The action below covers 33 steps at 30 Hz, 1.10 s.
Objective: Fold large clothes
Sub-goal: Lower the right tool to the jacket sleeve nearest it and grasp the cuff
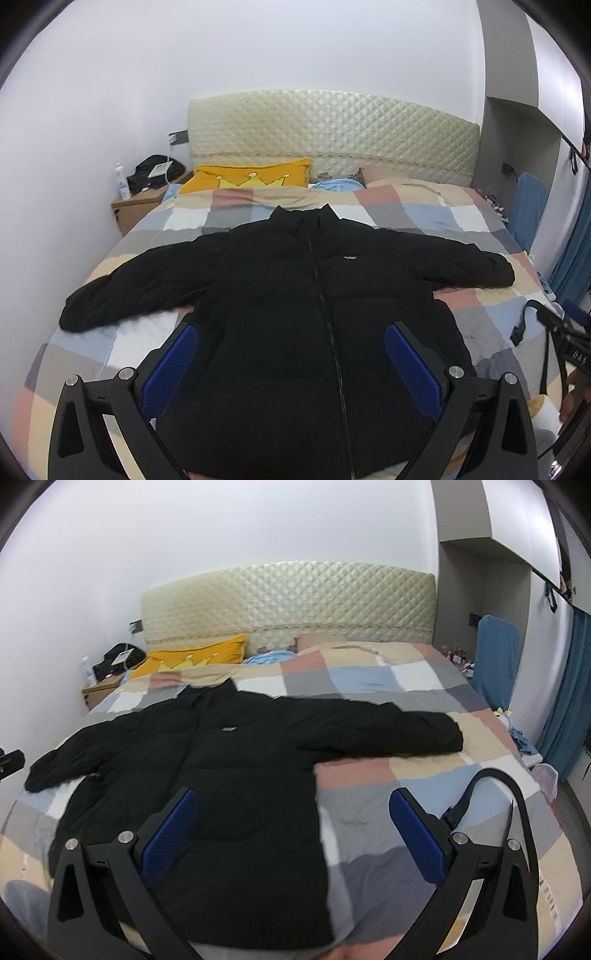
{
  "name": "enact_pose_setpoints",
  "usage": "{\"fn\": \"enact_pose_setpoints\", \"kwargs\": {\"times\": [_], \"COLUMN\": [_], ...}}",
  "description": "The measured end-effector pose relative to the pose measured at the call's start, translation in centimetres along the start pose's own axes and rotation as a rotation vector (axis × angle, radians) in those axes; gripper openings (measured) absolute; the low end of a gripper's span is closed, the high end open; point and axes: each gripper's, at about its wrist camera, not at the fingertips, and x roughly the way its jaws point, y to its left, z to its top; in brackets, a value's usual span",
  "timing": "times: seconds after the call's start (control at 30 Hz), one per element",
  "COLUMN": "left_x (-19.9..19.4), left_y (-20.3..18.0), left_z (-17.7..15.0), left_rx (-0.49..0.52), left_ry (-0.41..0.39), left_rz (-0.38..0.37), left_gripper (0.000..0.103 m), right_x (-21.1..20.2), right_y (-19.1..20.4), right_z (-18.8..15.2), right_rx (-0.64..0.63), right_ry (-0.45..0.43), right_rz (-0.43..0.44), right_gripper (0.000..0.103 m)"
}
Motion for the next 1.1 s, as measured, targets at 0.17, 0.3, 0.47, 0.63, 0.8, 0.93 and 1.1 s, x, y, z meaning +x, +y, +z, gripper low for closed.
{"fn": "enact_pose_setpoints", "kwargs": {"times": [0.17, 0.3, 0.47, 0.63, 0.8, 0.93, 1.1], "left_x": [3.7, 6.2, 8.8, 12.0, 15.5, 17.3, 19.4], "left_y": [-0.2, -0.5, -1.4, -1.1, -0.8, -0.8, -0.6], "left_z": [0.4, 0.3, -0.4, -1.2, -1.7, -2.1, -2.6], "left_rx": [0.013, -0.007, 0.016, 0.012, 0.006, -0.009, -0.038], "left_ry": [0.034, 0.067, 0.110, 0.170, 0.230, 0.249, 0.257], "left_rz": [0.005, -0.011, -0.005, 0.019, 0.042, 0.036, 0.026], "left_gripper": [0.103, 0.103, 0.103, 0.103, 0.103, 0.103, 0.103], "right_x": [2.8, 5.5, 10.0, 15.7, 21.8, 26.9, 31.5], "right_y": [-2.6, -5.4, -8.6, -13.8, -19.0, -23.2, -29.1], "right_z": [0.7, 1.8, 2.4, 2.2, 2.3, 1.6, -0.3], "right_rx": [-0.004, 0.047, 0.080, 0.230, 0.315, 0.372, 0.564], "right_ry": [-0.022, -0.029, -0.031, -0.023, -0.004, 0.040, 0.082], "right_rz": [-0.045, -0.059, -0.086, -0.105, -0.144, -0.228, -0.262], "right_gripper": [0.103, 0.103, 0.103, 0.103, 0.103, 0.096, 0.087]}}
